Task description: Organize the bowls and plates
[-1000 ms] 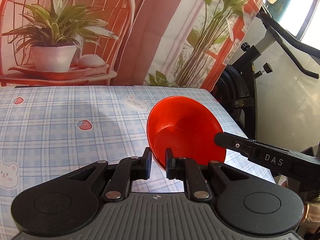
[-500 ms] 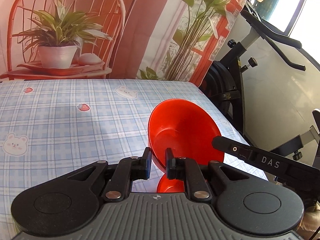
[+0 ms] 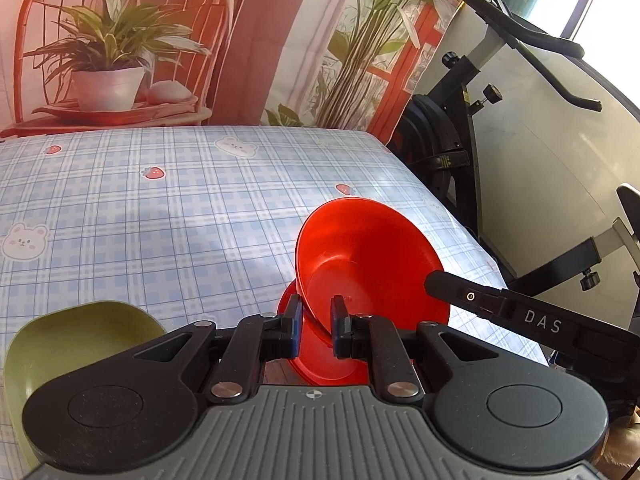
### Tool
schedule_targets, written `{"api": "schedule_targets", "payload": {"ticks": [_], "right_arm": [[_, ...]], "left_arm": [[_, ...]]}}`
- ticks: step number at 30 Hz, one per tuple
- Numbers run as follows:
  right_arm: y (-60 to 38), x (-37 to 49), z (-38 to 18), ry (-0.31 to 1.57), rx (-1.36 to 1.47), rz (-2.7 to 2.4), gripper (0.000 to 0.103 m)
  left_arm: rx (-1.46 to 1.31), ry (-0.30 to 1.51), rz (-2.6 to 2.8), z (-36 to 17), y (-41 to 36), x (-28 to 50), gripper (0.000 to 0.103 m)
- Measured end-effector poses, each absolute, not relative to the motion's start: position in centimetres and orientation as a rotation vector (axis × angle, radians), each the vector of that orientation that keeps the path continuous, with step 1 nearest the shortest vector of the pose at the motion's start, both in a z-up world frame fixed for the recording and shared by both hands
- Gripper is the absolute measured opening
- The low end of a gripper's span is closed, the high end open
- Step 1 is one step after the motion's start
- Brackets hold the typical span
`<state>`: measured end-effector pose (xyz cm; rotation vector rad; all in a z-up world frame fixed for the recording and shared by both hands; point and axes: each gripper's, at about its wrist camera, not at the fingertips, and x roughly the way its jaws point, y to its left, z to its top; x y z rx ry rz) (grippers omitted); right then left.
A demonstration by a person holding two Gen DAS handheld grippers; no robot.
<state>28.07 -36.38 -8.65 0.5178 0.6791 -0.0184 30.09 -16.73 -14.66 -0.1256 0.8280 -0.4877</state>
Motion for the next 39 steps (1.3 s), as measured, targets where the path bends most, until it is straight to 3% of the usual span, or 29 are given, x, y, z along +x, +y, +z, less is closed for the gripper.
{"api": "schedule_targets", "payload": {"ticks": [23, 27, 39], "right_arm": [[-37.1, 27.6, -11.8, 0.746, 0.534, -0.030, 0.008], [-37.3, 27.5, -12.0, 0.756, 0.534, -0.025, 0.008], [-37.3, 27.3, -11.9, 0.747, 0.509, -0.036, 0.009]], "left_arm": [[-0.061, 0.875, -0.468, -17.2, -18.3, 30.2, 0.016], [-0.068, 0.885, -0.472, -17.2, -18.2, 30.4, 0.025], [-0.124, 0.849, -0.444, -16.3, -17.1, 30.5, 0.028]]}}
